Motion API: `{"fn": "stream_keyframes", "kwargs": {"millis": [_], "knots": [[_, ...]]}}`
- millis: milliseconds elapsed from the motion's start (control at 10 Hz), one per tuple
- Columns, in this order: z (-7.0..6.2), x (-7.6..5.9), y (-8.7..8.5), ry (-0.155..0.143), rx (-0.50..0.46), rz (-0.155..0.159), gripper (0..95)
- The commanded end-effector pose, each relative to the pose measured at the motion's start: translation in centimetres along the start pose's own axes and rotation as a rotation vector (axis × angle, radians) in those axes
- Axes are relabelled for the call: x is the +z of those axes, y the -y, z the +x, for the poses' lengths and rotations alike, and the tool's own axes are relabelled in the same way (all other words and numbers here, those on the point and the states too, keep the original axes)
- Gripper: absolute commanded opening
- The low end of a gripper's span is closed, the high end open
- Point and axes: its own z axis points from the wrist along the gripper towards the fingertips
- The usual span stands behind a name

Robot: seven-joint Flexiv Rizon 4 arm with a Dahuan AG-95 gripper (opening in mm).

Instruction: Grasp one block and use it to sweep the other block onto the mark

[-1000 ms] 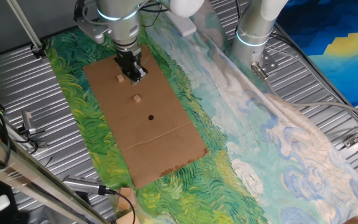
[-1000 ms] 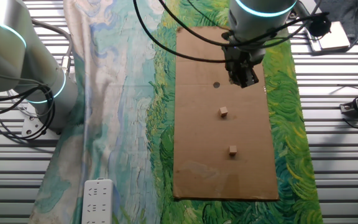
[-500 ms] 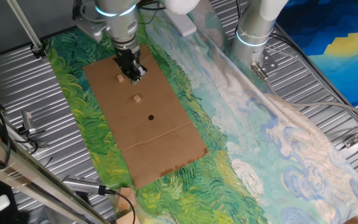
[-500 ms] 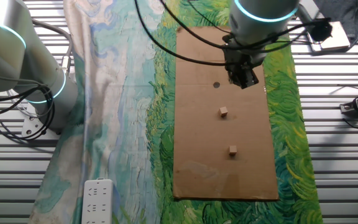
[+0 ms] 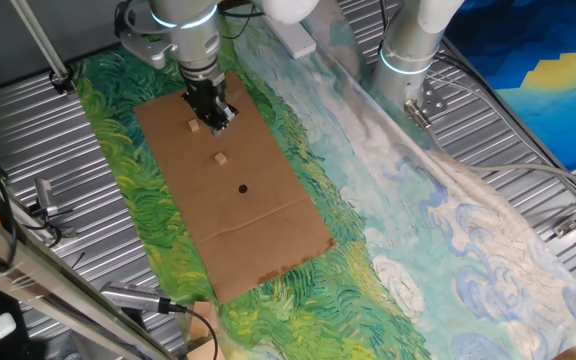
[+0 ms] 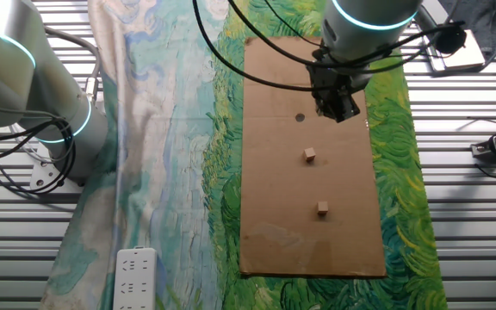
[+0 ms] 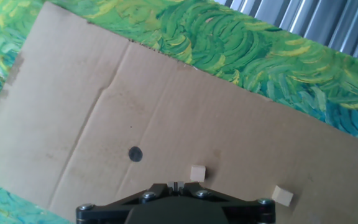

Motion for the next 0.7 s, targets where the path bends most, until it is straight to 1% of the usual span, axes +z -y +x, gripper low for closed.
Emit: {"fn": "stream_keyframes", "kwargs": {"millis": [100,700], "knots": [[-0.04,0.07,0.03,-0.005,-0.002,0.011,0.0],[-0.04,0.07,0.03,-0.005,-0.014,0.014,0.0]]}}
